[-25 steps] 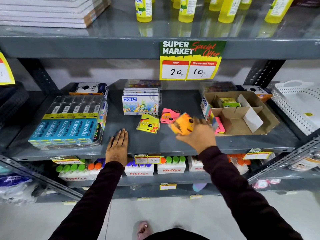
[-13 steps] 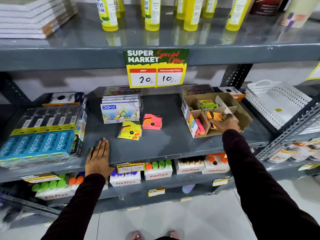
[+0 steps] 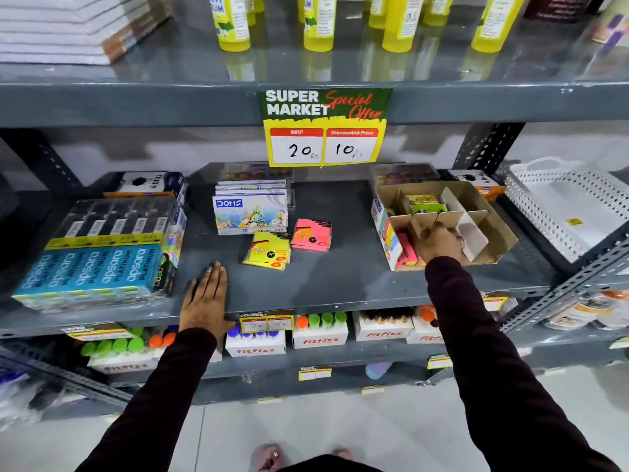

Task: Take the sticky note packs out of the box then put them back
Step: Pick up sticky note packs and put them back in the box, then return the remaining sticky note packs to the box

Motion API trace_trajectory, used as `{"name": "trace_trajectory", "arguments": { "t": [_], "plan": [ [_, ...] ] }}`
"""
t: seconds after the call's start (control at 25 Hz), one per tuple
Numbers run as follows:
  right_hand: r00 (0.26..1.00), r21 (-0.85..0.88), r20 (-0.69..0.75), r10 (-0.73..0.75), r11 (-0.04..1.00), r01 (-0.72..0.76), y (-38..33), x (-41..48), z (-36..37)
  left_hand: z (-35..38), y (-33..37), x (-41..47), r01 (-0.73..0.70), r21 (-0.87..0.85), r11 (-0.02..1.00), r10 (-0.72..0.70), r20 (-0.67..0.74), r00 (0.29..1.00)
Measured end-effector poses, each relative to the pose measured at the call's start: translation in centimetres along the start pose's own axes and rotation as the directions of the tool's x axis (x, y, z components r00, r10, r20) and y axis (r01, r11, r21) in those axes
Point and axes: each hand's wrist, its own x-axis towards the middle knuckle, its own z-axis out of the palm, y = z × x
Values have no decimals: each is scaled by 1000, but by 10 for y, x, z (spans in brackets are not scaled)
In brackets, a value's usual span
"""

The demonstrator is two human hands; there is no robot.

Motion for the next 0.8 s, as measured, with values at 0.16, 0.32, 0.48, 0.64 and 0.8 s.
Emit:
{"name": "trace_trajectory", "arguments": {
  "t": [0.16,0.32,0.48,0.64,0.8],
  "plan": [
    [937,-4,-85,-338,941,339,-59,-41,9,-19,4,7,-50,-28,998,55,212,976],
    [767,142,173,-618,786,601,-117,-84,50,-28,24,3,-32,-89,996,52,225,973],
    [588,51,481,-651,690,722,-154,-92,88,-13,19,-9,-50,-43,998,55,116,992],
    [512,-105,589,-625,570,815,-172,-86,108,-8,15,-11,-55,-19,998,56,66,996],
    [529,-196,549,-647,516,834,-178,-86,112,-5,14,-11,-48,-52,997,53,97,994]
  ]
}}
